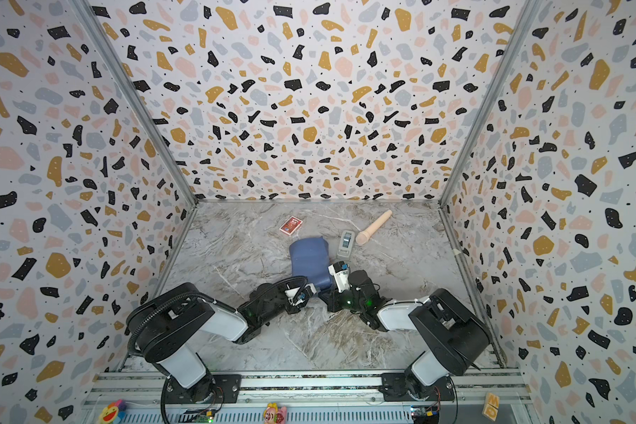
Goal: Wrap the gift box in paper
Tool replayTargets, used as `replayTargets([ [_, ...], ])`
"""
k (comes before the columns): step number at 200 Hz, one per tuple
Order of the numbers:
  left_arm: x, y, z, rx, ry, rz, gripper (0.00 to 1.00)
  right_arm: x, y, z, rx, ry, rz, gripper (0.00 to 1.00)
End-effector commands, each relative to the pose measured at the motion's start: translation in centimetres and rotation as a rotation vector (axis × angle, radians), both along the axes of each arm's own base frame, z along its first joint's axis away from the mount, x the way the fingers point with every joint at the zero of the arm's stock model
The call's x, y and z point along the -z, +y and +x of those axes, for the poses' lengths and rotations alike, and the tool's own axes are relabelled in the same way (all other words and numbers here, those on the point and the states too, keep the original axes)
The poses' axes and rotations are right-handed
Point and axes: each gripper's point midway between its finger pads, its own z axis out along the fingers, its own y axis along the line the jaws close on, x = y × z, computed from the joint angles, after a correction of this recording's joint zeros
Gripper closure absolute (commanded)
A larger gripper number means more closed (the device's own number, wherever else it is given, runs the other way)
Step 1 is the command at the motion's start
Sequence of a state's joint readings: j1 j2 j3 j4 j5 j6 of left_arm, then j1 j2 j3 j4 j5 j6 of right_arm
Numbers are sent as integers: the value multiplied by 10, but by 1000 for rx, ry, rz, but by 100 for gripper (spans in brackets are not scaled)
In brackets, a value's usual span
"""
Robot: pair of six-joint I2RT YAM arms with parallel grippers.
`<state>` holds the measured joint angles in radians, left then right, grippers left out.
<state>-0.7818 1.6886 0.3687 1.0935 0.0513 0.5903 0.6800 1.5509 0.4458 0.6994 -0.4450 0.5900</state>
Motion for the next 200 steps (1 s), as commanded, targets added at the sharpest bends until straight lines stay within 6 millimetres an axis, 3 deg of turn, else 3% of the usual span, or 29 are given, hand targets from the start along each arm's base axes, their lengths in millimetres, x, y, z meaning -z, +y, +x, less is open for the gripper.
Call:
replayTargets([
  [1, 60, 16, -25, 19, 204, 136, 49, -19, 11, 11, -18, -66, 47, 99],
  [44, 60, 16, -25, 23, 205, 135, 49, -10, 9, 23, 13, -74, 18, 99],
  [104, 58, 14, -25, 27, 205, 128, 48, 37, -6, 18, 52, -32, -64, 99],
  [133, 51, 12, -25, 32, 199, 106, 43, 36, -18, 17, 65, -35, -72, 99],
  [154, 30, 5, -22, 25, 216, 40, 33, 15, -27, 6, 35, -61, -55, 99],
  [168, 2, -4, -23, 35, 250, -56, 27, 1, -32, -2, 11, -77, -73, 97],
  [184, -38, -8, -30, 49, 279, -212, 22, -20, -37, 1, 9, -87, -59, 81],
  [200, -72, 8, -28, -39, 368, -424, 18, -40, -41, 16, 53, -46, -6, 64],
])
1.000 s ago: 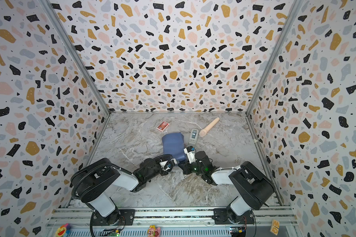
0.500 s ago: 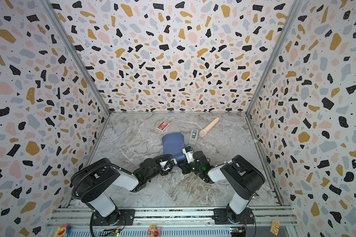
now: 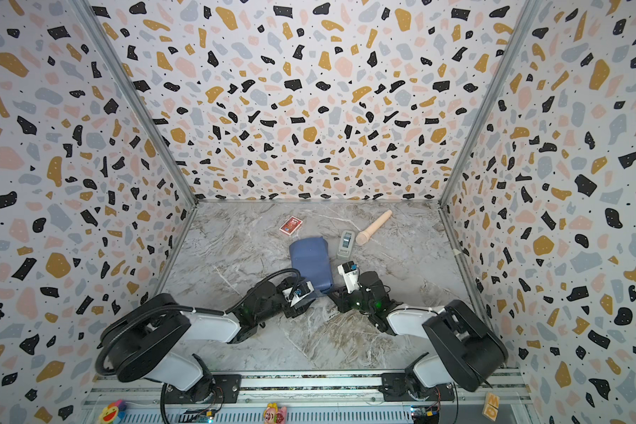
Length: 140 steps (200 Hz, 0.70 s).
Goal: Wrap the gift box in paper
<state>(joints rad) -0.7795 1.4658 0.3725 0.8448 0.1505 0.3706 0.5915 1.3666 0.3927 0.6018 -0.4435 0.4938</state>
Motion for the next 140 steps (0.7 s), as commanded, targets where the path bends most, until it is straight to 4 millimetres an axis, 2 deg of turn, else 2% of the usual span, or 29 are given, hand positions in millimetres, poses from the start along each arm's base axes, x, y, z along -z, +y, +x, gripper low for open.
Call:
replayTargets([
  [1, -45, 11, -5, -87, 184, -288, 17, -18, -7, 11, 12, 64, 24, 62],
  [16, -55, 45, 13, -317, 351, -502, 5, -31, -12, 37, 93, 119, 77, 44],
  [30, -39, 86, 39, -607, 537, -628, 0, -41, -10, 66, 146, 139, 83, 33],
  [46, -25, 99, 58, -725, 711, -662, 0, -39, -2, 93, 168, 174, 49, 21],
  [62, -17, 87, 72, -702, 822, -670, 0, -31, 5, 113, 182, 205, 35, 15],
  [92, 2, 59, 96, -671, 958, -656, 3, -11, 21, 130, 161, 279, 42, 13],
  [122, 18, 37, 109, -632, 1056, -685, 6, -1, 41, 130, 81, 344, 95, 14],
  [140, 11, 28, 110, -586, 1094, -750, 8, -15, 50, 125, 19, 328, 159, 19],
])
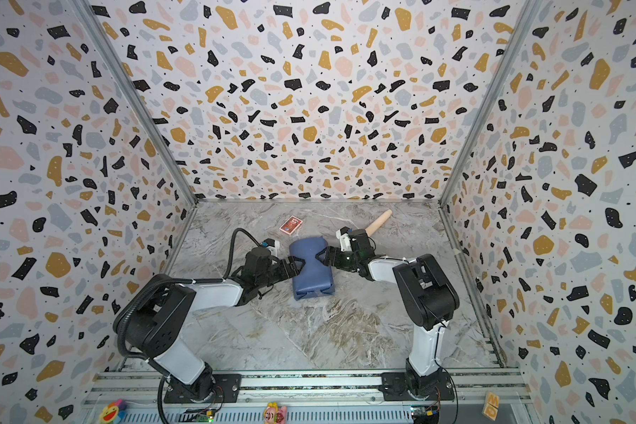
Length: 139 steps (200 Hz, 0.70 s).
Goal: Wrap the gift box in paper
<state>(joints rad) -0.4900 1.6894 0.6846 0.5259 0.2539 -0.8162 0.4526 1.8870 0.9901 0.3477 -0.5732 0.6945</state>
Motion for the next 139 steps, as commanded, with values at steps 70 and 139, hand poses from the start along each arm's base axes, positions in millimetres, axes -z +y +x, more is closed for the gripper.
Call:
replayTargets([
  [70, -96, -33, 1, 107, -193, -248, 9, -114, 23, -33, -166, -208, 314, 26],
  [139, -131, -26, -31, 138, -309, -302, 2, -127, 12, -69, -144, -339, 291, 25],
])
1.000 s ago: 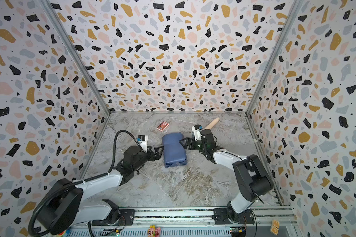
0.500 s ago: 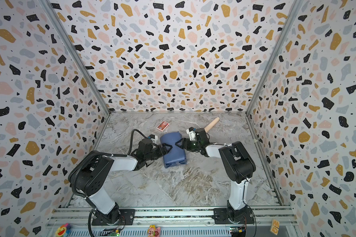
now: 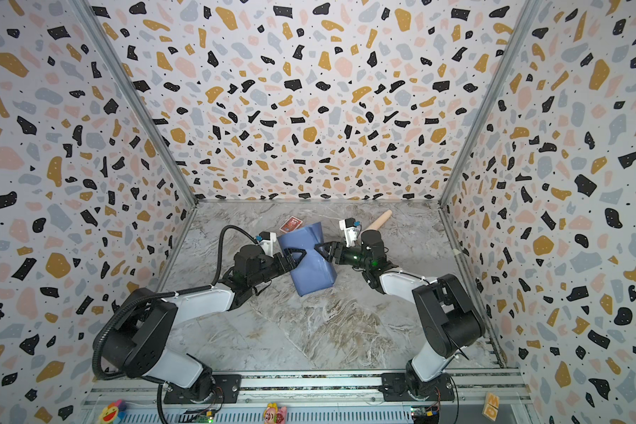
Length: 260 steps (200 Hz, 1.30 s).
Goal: Wrap the gift box in paper
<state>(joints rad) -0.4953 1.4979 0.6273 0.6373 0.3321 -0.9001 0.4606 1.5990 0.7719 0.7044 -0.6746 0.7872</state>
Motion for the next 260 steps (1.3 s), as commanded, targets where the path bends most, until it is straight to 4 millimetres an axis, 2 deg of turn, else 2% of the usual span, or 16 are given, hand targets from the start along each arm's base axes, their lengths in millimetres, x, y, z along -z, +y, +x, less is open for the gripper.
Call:
replayTargets([
  [1, -49, -17, -18, 89, -172, -101, 2, -14, 11, -30, -71, -66, 18, 25],
  [36, -40, -18, -43, 122, -166, -102, 4, -1, 7, -50, -66, -58, 13, 27],
  [86, -27, -16, -65, 99, -172, -2, 21, 17, -9, -69, 45, -49, -45, 37],
  [112, -2, -18, -74, 93, -133, 97, 31, 30, -15, -78, 140, -43, -133, 44],
  [124, 11, -13, -73, 57, -99, 144, 41, 37, -20, -80, 199, -26, -163, 50],
  [142, 26, -3, -71, -8, -77, 219, 46, 54, -32, -80, 305, 19, -232, 60],
  [156, 33, 6, -69, -53, -68, 251, 51, 65, -42, -78, 363, 37, -290, 63],
  [168, 38, 7, -70, -52, -70, 263, 52, 64, -46, -75, 379, 14, -326, 60],
  [192, 44, 5, -74, -21, -72, 291, 52, 49, -42, -62, 377, -58, -391, 44],
  [204, 42, 3, -74, -10, -79, 288, 52, 51, -37, -56, 365, -58, -421, 41],
  [215, 41, 3, -73, -10, -85, 292, 51, 59, -37, -51, 367, -54, -462, 42],
  [244, 32, 17, -56, -100, -121, 400, 44, 88, -49, -53, 379, -33, -562, 57],
  [260, 29, 26, -46, -148, -137, 481, 41, 93, -54, -56, 377, -43, -584, 62],
])
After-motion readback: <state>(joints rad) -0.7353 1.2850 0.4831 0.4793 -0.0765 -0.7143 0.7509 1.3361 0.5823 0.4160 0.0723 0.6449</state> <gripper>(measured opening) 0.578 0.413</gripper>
